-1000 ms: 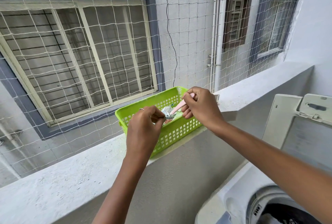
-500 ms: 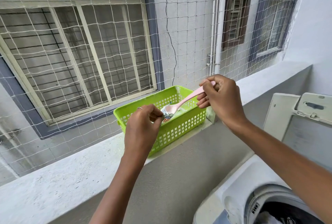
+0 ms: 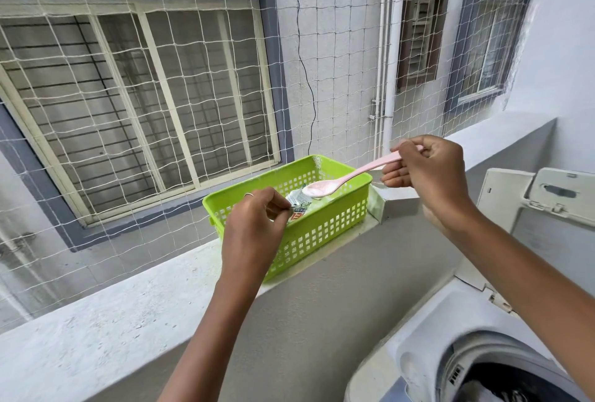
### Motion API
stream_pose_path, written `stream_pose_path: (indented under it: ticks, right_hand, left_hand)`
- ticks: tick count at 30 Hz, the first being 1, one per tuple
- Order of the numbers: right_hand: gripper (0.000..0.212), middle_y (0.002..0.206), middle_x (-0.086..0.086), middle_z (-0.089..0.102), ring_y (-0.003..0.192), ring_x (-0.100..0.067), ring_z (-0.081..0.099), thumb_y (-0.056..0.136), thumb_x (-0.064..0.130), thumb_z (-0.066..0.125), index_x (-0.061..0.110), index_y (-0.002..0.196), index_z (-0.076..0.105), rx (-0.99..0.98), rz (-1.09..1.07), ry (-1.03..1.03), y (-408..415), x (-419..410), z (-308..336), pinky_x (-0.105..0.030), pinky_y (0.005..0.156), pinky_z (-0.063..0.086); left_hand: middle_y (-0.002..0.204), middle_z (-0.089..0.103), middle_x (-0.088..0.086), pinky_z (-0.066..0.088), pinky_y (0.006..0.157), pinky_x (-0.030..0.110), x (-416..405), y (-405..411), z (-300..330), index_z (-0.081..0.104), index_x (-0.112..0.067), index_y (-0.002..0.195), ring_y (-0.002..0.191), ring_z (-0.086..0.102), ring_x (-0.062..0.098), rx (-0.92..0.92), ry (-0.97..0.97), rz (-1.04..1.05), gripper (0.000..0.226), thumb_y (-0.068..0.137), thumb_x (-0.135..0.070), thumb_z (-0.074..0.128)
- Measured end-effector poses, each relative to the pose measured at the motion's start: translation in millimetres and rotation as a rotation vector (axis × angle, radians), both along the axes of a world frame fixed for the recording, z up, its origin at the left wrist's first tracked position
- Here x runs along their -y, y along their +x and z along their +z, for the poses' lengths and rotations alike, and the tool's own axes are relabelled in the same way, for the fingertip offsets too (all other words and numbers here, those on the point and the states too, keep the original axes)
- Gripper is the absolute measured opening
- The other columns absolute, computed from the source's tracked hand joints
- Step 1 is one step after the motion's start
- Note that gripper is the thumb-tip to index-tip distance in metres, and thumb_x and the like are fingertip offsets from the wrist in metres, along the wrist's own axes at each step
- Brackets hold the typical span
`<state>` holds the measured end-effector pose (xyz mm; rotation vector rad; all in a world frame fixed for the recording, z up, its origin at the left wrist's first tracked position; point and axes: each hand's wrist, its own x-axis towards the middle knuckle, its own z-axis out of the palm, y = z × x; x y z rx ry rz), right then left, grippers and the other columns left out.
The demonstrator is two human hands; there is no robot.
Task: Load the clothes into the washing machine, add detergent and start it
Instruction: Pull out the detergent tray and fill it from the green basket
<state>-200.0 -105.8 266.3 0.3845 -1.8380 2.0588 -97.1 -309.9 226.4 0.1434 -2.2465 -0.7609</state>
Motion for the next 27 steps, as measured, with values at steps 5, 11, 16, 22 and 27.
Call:
stream_pose_path:
  ticks: [5,11,16,22,27]
  right_hand:
    - [0.02,0.044,-0.003,0.063,0.035,-0.013,0.058,0.087,-0.002,0.046,0.005,0.074,0.06,0.081,-0.019,-0.124,-16.3,-22.8,1.1,-0.017,0.037,0.046]
    - [0.02,0.041,-0.001,0.06,0.034,-0.011,0.058,0.086,0.001,0.043,0.006,0.072,0.056,0.051,-0.218,-0.179,-41.9,-64.4,-10.4,-0.018,0.038,0.047]
    - [0.017,0.062,-0.017,0.061,0.037,-0.011,0.06,0.09,0.008,0.043,0.004,0.085,0.059,-0.021,-0.388,0.019,-54.5,-68.3,-39.9,-0.031,0.047,0.056]
    - [0.019,0.066,-0.011,0.063,0.049,-0.021,0.063,0.097,0.014,0.046,0.0,0.096,0.059,-0.22,-0.453,0.282,-54.2,-47.7,-60.6,-0.027,0.053,0.052]
    - [0.017,0.063,-0.004,0.061,0.052,-0.016,0.062,0.098,0.016,0.047,0.003,0.095,0.058,-0.374,-0.44,0.396,-52.2,-41.8,-68.3,-0.029,0.055,0.05]
  left_hand:
    - [0.072,0.069,-0.007,0.053,0.069,0.037,0.7,-0.3,0.2,0.067,-0.018,0.075,0.069,0.064,0.01,0.011,0.012,0.001,0.013,0.074,-0.009,0.076]
    - [0.073,0.069,-0.006,0.053,0.069,0.038,0.9,-2.0,1.0,0.067,-0.019,0.076,0.069,0.064,0.012,0.03,0.023,0.002,0.012,0.074,-0.01,0.076]
    - [0.069,0.068,-0.01,0.053,0.067,0.034,0.6,-1.7,1.1,0.065,-0.023,0.073,0.066,0.063,0.006,0.027,0.023,0.007,0.018,0.074,-0.011,0.077]
    - [0.067,0.067,-0.01,0.051,0.062,0.03,1.3,-2.3,1.1,0.065,-0.024,0.071,0.063,0.061,0.003,0.027,0.022,0.018,0.019,0.074,-0.01,0.078]
    - [0.067,0.066,-0.011,0.049,0.061,0.024,1.8,-2.9,1.0,0.066,-0.022,0.073,0.063,0.061,-0.001,0.033,0.024,0.019,0.016,0.074,-0.011,0.078]
